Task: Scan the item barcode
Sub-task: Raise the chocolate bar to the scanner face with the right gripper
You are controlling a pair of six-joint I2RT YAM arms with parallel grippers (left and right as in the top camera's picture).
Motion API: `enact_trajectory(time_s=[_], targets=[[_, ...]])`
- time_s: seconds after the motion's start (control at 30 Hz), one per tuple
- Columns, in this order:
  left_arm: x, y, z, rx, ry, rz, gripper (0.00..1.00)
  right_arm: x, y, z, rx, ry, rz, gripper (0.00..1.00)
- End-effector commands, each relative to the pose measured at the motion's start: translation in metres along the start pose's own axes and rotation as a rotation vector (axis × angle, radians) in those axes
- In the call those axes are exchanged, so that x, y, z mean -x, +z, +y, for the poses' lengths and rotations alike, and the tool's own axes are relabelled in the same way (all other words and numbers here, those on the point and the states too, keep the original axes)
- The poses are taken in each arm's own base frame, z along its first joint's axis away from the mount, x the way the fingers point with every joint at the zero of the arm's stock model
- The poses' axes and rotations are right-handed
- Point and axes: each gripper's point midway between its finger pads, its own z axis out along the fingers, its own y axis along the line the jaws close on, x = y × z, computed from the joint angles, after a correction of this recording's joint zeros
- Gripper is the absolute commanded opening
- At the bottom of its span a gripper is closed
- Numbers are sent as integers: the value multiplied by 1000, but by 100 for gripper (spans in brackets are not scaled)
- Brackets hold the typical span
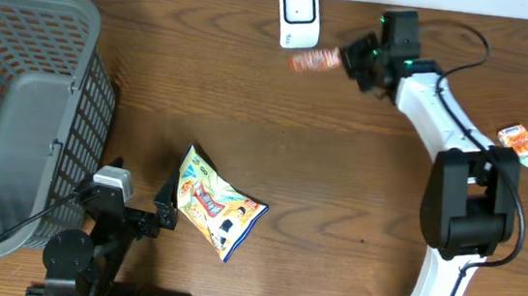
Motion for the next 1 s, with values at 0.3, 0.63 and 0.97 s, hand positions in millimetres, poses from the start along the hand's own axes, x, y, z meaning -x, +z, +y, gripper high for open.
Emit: enact_trajectory(time_s=[0.3,0.63,0.97], targets=[[-1,0,-3,-19,14,2,98,22,18,69,185,-185,-482,1],[-1,0,-3,-19,14,2,98,50,66,73,280,-135,-522,1],[-1,0,-3,-19,14,2,98,49,69,82,297,-197,-501,1]])
